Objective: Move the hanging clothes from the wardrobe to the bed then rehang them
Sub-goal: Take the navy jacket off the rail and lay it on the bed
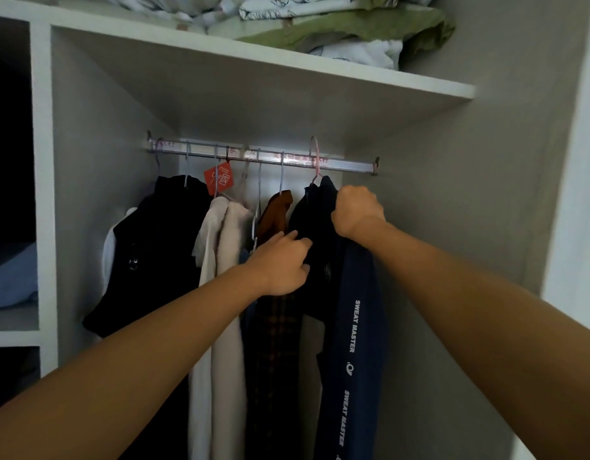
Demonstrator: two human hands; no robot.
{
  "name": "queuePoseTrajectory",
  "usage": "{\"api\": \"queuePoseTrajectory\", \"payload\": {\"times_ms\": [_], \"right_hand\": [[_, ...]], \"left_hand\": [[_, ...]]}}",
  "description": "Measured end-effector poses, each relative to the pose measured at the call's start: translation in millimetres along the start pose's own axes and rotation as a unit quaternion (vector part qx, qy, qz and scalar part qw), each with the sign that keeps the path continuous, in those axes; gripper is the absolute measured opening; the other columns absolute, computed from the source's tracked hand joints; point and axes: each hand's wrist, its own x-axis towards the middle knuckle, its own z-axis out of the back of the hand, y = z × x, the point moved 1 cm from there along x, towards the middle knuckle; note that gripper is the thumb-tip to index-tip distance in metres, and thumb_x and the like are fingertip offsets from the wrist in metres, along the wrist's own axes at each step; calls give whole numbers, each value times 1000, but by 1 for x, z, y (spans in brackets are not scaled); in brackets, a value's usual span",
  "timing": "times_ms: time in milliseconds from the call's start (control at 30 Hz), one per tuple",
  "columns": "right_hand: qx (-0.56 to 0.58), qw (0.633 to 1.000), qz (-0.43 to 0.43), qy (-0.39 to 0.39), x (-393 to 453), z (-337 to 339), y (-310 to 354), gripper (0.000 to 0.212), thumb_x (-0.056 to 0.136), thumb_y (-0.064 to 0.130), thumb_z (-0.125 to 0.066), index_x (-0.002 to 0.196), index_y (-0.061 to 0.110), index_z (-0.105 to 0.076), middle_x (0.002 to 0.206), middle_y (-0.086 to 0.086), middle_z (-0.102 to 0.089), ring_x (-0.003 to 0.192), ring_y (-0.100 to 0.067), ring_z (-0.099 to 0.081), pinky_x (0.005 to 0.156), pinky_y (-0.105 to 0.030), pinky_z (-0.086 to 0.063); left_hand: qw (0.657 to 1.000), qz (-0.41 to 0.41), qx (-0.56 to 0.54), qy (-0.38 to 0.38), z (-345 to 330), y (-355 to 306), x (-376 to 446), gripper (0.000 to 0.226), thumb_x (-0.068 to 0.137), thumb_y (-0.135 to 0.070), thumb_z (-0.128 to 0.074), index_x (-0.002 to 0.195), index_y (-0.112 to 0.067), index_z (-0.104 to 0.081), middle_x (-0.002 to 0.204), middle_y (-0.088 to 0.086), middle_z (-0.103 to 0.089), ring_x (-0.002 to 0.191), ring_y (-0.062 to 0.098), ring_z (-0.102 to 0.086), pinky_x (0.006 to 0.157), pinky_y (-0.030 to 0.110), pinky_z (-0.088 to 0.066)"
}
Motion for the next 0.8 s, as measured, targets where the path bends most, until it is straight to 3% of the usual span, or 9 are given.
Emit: {"api": "queuePoseTrajectory", "payload": {"times_ms": [100, 200, 267, 367, 433, 533, 700, 800], "right_hand": [[5, 1000, -3, -7, -9, 12, -12, 12, 91, 10, -56, 85, 0, -54, 100, -19, -59, 99, -37, -61, 68, -35, -46], [9, 1000, -12, -1, -24, 19, -29, 34, 91, 7, -54, 64, 10, -35, 79, -10, -49, 85, -34, -58, 65, -32, -44], [11, 1000, -13, 5, -37, 23, -41, 34, 91, 4, -51, 62, 11, -34, 70, -8, -44, 77, -31, -52, 63, -32, -42], [-4, 1000, -7, 5, -56, 27, -60, 26, 90, 5, -50, 66, 5, -40, 86, -17, -57, 79, -35, -54, 65, -33, -41], [-16, 1000, 2, 5, -68, 28, -74, 13, 90, 8, -50, 77, 5, -52, 99, -22, -63, 91, -41, -59, 67, -33, -40], [-33, 999, 6, 13, -88, 33, -94, 15, 90, 9, -47, 88, 2, -60, 104, -24, -64, 96, -44, -59, 67, -33, -37], [-13, 999, 5, 30, -124, 46, -112, 20, 93, 9, -46, 83, -1, -60, 94, -23, -65, 88, -42, -60, 66, -31, -39], [-25, 999, 20, 31, -148, 61, -118, 33, 96, 8, -43, 63, 4, -47, 71, -15, -57, 66, -30, -50, 63, -32, -36]], "left_hand": [[1000, 11, -11, 10, 3, -6, -2, 40, 98, -19, -48, 135, -2, -45, 147, 20, -39, 147, 31, -15, 113, 41, -27], [999, 15, -35, 6, 4, -14, -5, 55, 97, -20, -52, 145, -2, -33, 152, 18, -33, 148, 29, -13, 115, 39, -25], [998, 21, -55, -6, 4, -21, -7, 60, 95, -19, -55, 147, -2, -29, 149, 20, -35, 145, 31, -20, 114, 40, -28], [997, 36, -64, -14, 0, -34, -8, 52, 94, -15, -54, 140, 1, -35, 142, 23, -40, 137, 33, -31, 111, 42, -32], [997, 30, -73, -14, -6, -43, -9, 57, 96, -15, -52, 146, 1, -29, 148, 21, -35, 142, 32, -27, 114, 40, -29], [995, 16, -97, -10, -19, -58, -11, 66, 100, -15, -49, 153, -2, -13, 158, 16, -20, 149, 28, -10, 119, 37, -18], [992, 24, -121, 13, -35, -79, -15, 64, 101, -16, -46, 153, -2, -12, 158, 15, -21, 149, 28, -8, 120, 38, -18], [989, 42, -139, 10, -36, -85, -20, 67, 102, -17, -44, 154, -4, -4, 162, 13, -5, 150, 25, -1, 121, 37, -12]]}}
